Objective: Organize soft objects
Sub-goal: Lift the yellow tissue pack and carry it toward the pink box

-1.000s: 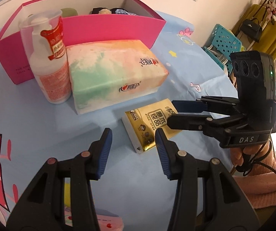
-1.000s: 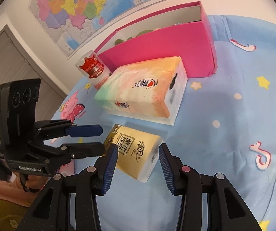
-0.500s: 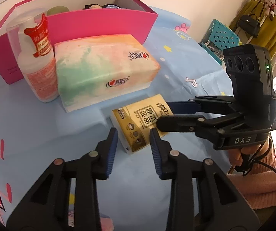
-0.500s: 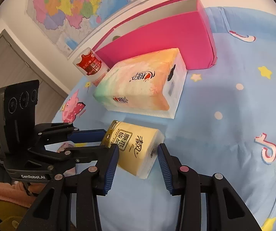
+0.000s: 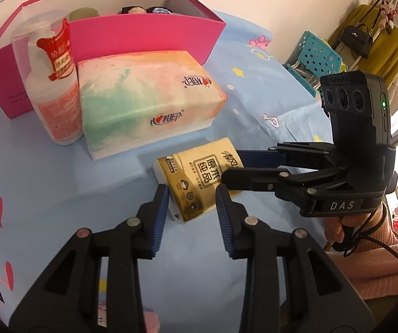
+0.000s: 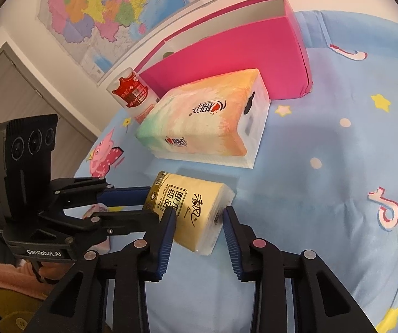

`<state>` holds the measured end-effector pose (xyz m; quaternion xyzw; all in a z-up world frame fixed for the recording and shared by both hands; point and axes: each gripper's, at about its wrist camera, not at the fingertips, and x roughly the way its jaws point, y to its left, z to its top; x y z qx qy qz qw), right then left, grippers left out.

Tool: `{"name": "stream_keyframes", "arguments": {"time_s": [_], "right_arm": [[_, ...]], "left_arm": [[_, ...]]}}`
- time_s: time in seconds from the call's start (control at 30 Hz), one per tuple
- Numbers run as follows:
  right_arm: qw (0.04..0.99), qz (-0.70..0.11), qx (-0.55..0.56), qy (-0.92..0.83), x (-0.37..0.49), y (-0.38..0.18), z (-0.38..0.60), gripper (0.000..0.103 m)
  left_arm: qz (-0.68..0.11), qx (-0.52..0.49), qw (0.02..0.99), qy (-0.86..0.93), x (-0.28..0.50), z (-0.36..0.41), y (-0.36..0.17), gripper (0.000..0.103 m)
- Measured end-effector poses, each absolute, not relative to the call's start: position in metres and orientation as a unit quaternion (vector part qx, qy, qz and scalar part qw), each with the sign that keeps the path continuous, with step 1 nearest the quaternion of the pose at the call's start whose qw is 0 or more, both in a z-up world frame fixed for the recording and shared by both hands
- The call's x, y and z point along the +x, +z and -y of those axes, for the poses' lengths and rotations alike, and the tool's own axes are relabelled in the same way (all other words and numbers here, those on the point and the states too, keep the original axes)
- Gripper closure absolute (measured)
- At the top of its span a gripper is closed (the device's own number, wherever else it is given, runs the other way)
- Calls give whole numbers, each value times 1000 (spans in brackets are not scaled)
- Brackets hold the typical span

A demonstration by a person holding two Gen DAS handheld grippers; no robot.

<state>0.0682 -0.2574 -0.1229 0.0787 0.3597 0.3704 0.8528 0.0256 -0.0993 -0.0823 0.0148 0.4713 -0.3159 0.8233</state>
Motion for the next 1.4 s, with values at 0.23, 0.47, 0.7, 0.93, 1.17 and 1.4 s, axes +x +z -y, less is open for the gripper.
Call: {"name": "stream_keyframes", "arguments": {"time_s": [0.23,0.47,0.7,0.93,1.17,1.4], "right_arm": [[856,-352,71,371,65,-117,254,73],[860,-346,70,369,63,-113,252,74],[863,-336,64,372,61,-105,251,74],[865,-327,58,376,57,-99,249,74],[869,-313,53,381,55,-88,248,74],[873,-298,49,384,54,-77,245,74]], "left_arm": [[-462,10,829,-314,23,95,-77,67],[-456,11,833,-314,19,93,-73,67],[-447,2,837,-315,15,88,-69,67],[-438,-1,844,-309,10,84,-62,67],[-428,-2,851,-305,9,81,-54,67],[-420,-2,856,-303,12,80,-46,67]]}}
